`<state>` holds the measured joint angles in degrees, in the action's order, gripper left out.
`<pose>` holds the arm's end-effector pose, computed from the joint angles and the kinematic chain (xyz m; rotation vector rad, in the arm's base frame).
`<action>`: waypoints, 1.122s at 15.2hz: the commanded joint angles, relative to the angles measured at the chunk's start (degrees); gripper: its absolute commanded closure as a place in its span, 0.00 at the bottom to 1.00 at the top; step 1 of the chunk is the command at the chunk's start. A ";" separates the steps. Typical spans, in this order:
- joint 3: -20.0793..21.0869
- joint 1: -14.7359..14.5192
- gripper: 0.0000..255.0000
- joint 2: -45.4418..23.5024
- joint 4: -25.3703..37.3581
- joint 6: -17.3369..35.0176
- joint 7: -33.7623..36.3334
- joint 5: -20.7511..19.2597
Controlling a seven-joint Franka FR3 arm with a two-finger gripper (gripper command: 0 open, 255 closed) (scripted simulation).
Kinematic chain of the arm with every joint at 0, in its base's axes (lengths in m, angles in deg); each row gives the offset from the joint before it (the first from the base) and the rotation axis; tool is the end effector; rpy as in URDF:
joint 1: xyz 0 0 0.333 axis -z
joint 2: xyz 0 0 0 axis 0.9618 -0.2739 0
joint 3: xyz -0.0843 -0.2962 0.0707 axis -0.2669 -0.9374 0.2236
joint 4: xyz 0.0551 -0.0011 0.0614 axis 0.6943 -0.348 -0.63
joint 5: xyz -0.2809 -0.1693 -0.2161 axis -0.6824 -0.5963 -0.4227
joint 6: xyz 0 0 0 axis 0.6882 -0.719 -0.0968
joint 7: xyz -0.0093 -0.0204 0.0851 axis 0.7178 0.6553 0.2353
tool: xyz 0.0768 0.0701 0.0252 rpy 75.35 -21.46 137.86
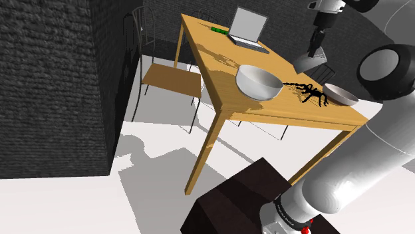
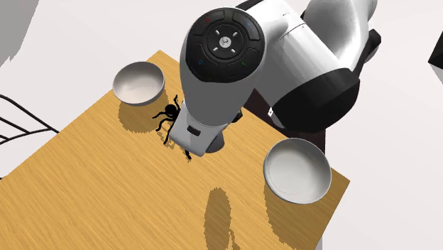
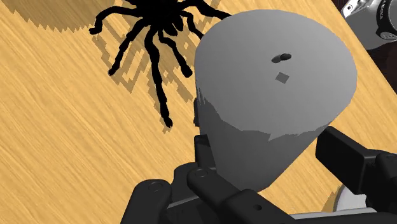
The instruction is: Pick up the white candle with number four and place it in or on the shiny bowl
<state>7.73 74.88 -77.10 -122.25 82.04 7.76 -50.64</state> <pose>0.4085 -0.3027 0.7360 2.9255 0.7427 -0.2770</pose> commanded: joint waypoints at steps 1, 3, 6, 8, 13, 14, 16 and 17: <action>-0.50 0.50 1.00 -1.79 3.61 -1.90 -1.15 0.85; -0.98 1.12 1.00 -3.60 7.35 -3.94 -2.29 1.73; -1.82 2.51 1.00 -6.87 13.82 -7.37 -4.27 3.46; -2.15 3.27 1.00 -8.32 16.61 -8.81 -5.10 4.28; 2.03 -3.53 1.00 -3.01 12.10 -10.57 3.95 0.96; 2.95 -4.60 1.00 -2.31 11.63 -11.05 5.69 0.59; 4.72 -6.60 1.00 -1.22 11.03 -12.09 9.11 0.13; 5.59 -7.54 1.00 -0.83 10.90 -12.63 10.78 0.01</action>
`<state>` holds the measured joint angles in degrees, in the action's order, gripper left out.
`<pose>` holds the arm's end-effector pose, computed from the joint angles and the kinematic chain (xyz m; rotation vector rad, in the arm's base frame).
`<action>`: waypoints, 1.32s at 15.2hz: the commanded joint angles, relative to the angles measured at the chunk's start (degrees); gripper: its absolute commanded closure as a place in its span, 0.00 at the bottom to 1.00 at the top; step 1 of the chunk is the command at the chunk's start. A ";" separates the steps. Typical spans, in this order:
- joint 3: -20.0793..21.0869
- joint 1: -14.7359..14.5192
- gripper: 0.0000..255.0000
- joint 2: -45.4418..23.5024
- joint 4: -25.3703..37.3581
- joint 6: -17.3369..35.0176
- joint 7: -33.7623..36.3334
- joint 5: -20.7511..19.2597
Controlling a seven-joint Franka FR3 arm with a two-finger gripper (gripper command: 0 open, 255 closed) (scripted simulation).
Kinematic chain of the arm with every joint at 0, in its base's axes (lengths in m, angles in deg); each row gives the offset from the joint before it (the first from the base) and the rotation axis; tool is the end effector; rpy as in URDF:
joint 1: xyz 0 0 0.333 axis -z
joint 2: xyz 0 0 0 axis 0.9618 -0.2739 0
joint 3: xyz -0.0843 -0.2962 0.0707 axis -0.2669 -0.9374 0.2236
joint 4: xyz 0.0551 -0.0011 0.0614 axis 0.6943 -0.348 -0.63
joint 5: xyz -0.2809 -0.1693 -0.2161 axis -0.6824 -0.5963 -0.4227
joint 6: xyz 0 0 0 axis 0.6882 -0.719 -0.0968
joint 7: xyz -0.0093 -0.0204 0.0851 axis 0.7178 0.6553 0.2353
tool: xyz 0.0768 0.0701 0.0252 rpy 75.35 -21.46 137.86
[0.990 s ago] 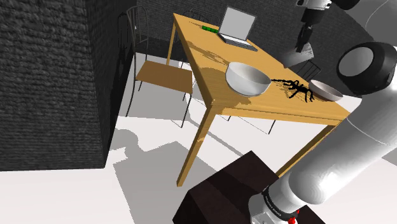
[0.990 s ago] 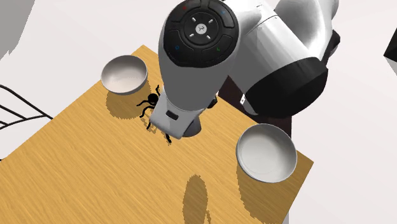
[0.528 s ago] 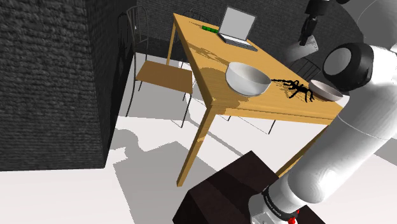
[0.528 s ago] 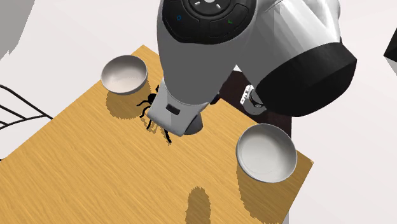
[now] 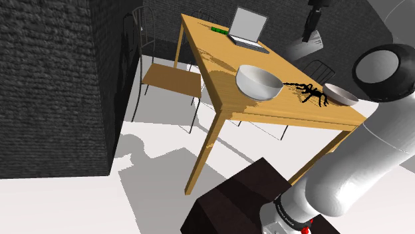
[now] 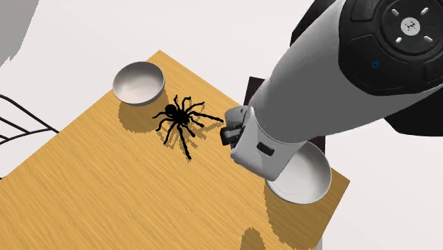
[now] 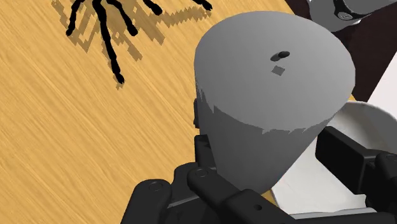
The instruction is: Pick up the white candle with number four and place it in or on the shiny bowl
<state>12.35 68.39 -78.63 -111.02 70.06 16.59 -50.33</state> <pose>0.4281 -0.2004 0.7868 2.9244 0.7476 -0.2765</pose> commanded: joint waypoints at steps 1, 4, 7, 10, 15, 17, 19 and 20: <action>1.78 -1.98 1.00 0.98 -0.35 -1.22 3.60 -0.36; 4.18 -4.56 1.00 1.25 0.26 -3.01 8.42 -0.16; 6.39 -6.92 1.00 0.64 1.90 -4.94 13.04 0.47; 8.41 -9.08 1.00 -0.88 4.71 -7.09 17.46 1.44; 10.93 -12.15 1.00 -1.28 4.29 -7.22 23.70 2.49; 11.31 -12.58 1.00 1.04 -0.63 -4.64 24.73 2.14; 11.61 -12.88 1.00 3.01 -4.94 -2.31 25.62 1.88; 11.74 -12.99 1.00 3.89 -6.92 -1.22 26.02 1.77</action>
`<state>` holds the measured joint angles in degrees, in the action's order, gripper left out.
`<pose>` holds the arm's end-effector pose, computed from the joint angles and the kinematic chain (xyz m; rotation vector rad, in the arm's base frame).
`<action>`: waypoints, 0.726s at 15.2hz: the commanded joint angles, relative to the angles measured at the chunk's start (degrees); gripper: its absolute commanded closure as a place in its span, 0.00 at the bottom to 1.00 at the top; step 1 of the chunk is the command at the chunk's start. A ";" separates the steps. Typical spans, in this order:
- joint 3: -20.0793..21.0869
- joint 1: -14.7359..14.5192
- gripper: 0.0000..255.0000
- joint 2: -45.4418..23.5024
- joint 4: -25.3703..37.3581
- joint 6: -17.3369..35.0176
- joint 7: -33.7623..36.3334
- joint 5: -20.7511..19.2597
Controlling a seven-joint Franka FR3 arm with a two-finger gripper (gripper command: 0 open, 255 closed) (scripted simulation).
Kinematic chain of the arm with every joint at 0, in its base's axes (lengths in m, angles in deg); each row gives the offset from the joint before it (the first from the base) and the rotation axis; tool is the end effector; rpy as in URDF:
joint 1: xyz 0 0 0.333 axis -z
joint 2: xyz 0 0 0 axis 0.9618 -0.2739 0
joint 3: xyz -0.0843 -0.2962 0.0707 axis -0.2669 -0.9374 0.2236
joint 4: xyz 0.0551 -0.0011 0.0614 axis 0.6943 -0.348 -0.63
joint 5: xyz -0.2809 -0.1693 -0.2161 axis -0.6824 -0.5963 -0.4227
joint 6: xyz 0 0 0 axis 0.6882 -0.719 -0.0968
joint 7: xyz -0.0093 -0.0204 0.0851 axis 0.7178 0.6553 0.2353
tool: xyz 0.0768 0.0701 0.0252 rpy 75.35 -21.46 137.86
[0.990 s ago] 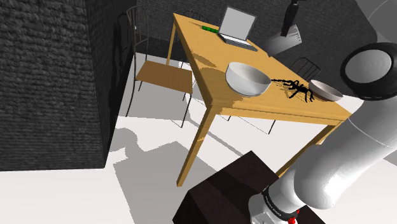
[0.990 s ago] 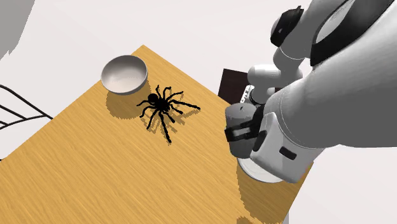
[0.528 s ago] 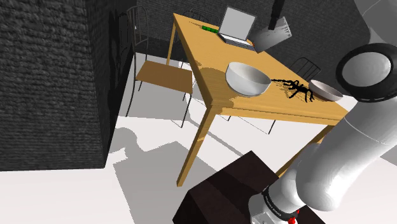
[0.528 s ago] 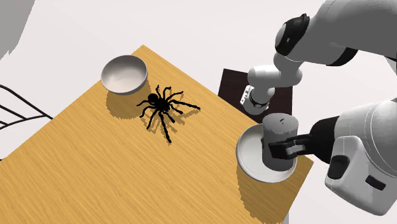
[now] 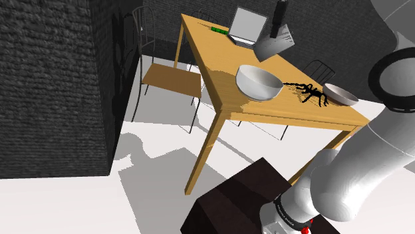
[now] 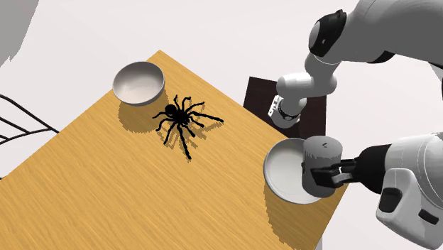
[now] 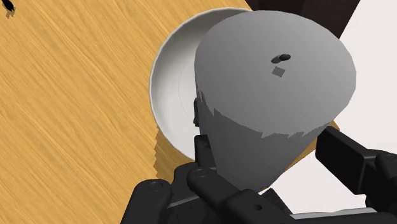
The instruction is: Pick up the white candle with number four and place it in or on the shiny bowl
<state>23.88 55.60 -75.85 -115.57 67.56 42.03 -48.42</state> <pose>0.4587 -0.0109 0.7725 2.9255 0.7430 -0.2781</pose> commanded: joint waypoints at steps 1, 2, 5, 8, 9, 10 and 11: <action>0.32 -0.30 1.00 1.94 -4.26 2.34 0.95 -0.24; 0.43 -0.38 1.00 2.72 -6.07 3.37 1.30 -0.32; 0.69 -0.56 1.00 4.81 -11.11 6.30 2.26 -0.54; 0.88 -0.66 1.00 6.59 -15.67 9.05 3.08 -0.71; 0.93 -0.68 1.00 7.13 -17.10 9.94 3.34 -0.76; 0.97 -0.70 1.00 7.65 -18.50 10.81 3.58 -0.81; 1.01 -0.71 1.00 8.13 -19.83 11.66 3.81 -0.86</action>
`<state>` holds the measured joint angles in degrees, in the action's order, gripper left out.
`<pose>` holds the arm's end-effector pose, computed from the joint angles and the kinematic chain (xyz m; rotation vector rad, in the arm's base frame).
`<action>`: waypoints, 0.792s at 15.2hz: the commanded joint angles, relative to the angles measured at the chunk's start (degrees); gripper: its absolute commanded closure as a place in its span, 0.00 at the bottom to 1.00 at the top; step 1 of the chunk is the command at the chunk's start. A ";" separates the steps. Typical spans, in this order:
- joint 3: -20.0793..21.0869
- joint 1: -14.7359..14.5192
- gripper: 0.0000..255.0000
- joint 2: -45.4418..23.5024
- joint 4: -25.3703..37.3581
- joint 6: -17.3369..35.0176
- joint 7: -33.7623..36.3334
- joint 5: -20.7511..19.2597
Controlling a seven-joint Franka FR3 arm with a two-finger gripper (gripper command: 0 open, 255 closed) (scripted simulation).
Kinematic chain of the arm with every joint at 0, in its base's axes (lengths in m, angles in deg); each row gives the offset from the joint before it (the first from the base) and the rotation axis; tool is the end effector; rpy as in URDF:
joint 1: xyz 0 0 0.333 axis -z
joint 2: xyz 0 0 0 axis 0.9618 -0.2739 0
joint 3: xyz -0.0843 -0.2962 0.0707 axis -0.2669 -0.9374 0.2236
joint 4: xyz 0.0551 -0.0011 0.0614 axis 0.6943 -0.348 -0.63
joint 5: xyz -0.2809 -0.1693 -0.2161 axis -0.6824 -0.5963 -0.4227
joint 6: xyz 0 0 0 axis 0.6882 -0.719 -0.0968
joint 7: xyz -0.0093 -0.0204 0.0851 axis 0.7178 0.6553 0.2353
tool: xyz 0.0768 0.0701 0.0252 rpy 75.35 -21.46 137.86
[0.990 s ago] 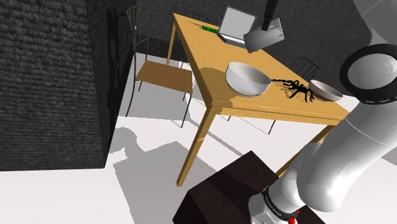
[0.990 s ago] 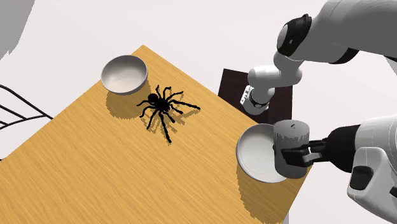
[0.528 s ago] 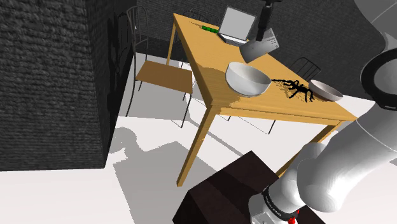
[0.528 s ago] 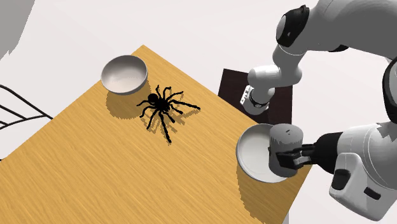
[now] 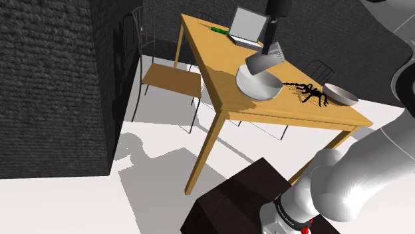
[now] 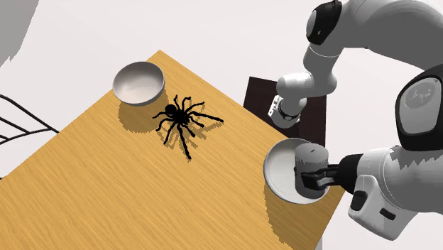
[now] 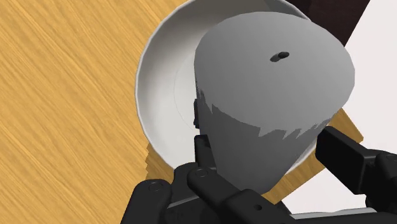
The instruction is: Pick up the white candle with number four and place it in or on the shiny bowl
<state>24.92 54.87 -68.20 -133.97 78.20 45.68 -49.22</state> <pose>0.4577 -0.0094 0.7144 2.9252 0.7432 -0.2782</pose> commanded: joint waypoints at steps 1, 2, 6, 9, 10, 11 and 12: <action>-0.02 0.02 1.00 0.49 -1.45 1.02 0.17 -0.05; -0.02 0.02 1.00 0.48 -1.44 1.02 0.16 -0.05; -0.02 0.02 1.00 0.47 -1.43 1.02 0.16 -0.05; -0.02 0.02 0.00 0.47 -1.44 1.02 0.16 -0.05; -0.02 0.02 0.00 0.47 -1.44 1.02 0.16 -0.05; -0.02 0.02 0.00 0.47 -1.44 1.02 0.16 -0.05; -0.02 0.02 0.00 0.47 -1.44 1.02 0.16 -0.05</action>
<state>24.89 54.89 -67.73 -135.40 79.22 45.84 -49.27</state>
